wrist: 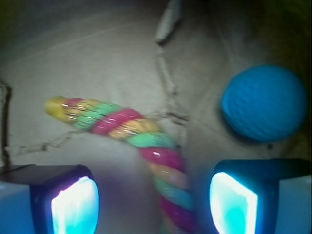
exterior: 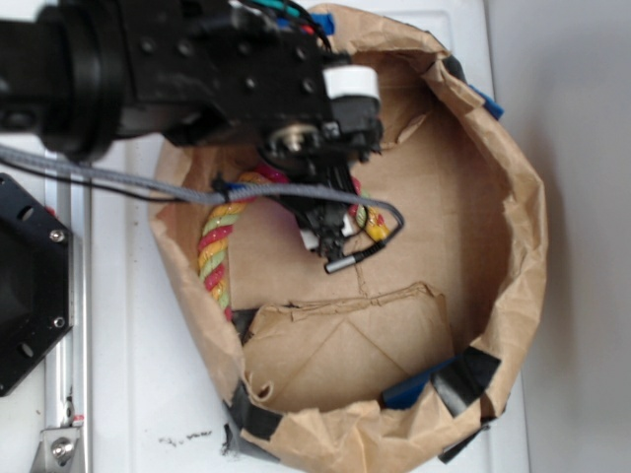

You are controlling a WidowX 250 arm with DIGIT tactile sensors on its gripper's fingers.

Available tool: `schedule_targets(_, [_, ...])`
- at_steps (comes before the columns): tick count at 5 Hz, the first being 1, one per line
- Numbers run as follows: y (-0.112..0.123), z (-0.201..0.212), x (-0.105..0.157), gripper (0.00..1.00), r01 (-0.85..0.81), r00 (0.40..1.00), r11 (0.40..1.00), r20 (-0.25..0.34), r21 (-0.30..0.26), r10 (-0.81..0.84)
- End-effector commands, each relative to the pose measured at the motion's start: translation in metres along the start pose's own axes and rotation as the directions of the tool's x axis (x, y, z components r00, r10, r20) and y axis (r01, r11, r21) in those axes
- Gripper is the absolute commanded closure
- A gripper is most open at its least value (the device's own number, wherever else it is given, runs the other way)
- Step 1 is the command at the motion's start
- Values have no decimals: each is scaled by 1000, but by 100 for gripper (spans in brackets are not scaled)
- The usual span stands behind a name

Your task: Grab the multicolored rope.

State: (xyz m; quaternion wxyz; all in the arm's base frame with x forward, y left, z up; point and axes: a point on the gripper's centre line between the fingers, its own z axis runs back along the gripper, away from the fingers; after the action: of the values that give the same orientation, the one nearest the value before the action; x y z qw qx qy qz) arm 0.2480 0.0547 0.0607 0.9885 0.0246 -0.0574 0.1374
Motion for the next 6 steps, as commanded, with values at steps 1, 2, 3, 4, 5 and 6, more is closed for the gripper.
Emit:
schedule_targets(1, [15, 4, 11, 0, 27, 998, 1000, 57, -16, -26])
schedule_targets(2, [13, -10, 10, 0, 109, 991, 994, 83, -20, -107])
schedule_targets(3, [3, -21, 6, 0, 140, 989, 990, 46, -33, -139])
schedule_targets(4, [3, -24, 7, 0, 134, 990, 991, 35, -3, -134])
schedule_targets(5, [4, -24, 8, 100, 116, 992, 993, 49, 18, -117])
schedule_targets(6, [4, -24, 8, 100, 115, 992, 993, 48, 15, -115])
